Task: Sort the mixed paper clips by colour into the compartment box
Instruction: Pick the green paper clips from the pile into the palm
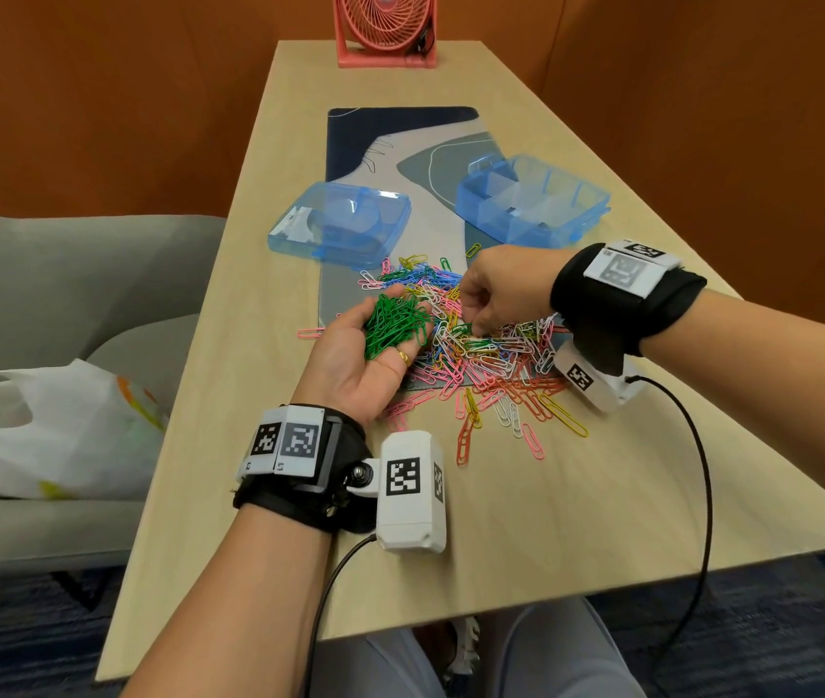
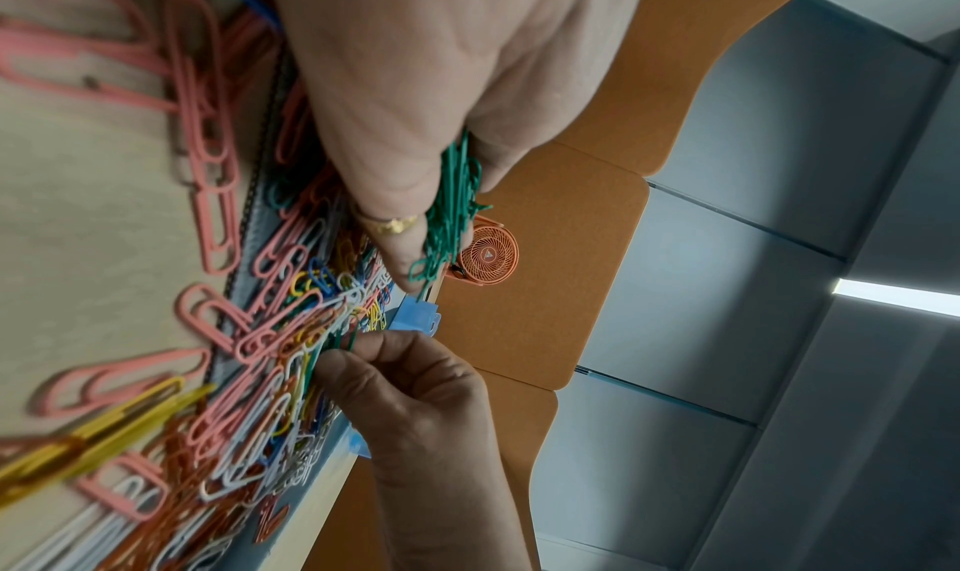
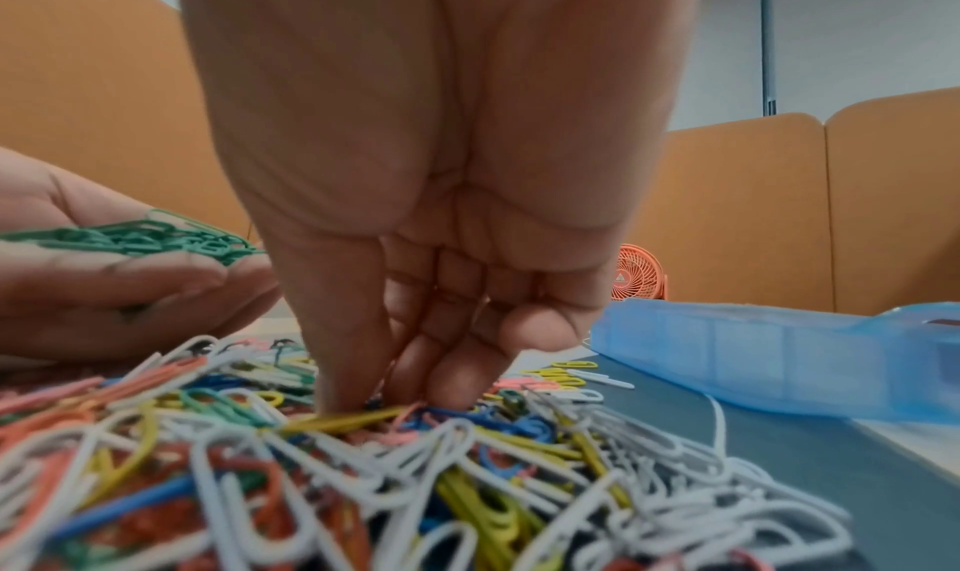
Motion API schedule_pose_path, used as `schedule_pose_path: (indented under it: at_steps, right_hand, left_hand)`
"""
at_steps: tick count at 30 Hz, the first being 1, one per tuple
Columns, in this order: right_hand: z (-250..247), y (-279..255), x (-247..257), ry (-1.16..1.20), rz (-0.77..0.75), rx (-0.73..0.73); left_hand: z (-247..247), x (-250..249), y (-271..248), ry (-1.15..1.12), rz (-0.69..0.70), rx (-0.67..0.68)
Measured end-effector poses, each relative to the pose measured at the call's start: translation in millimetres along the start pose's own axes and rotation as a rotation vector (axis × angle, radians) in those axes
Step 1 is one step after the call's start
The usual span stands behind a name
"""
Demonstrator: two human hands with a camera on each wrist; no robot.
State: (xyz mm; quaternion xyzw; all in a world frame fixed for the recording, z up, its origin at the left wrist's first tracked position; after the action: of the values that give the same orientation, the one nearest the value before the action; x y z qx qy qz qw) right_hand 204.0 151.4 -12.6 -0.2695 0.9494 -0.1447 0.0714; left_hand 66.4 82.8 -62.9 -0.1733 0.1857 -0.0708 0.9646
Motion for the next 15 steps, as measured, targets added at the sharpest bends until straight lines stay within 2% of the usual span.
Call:
schedule_pose_path:
  at_steps: [6,15]
  right_hand:
    - [-3.6,-2.4,1.6,0.006,0.013,-0.058]
    - [1.0,-4.4,3.5,-0.035,-0.006,-0.016]
  left_hand:
    - [-0.1,-0.5,0.8,-0.014,0.001,-0.002]
    - [-1.1,-0.6,2.0,-0.006,-0.003,0.0]
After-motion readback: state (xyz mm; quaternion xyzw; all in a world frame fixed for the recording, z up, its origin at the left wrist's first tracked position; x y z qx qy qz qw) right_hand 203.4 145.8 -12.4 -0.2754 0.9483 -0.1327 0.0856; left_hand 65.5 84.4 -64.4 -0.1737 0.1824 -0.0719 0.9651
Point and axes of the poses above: each hand's wrist, its own y-axis towards the middle knuckle, its own z-axis out of the palm, x = y × z, the point moved 4 cm from there along y, towards the middle knuckle, and after that the axes turned 13 degrees about -y, right-handed, at the moved point
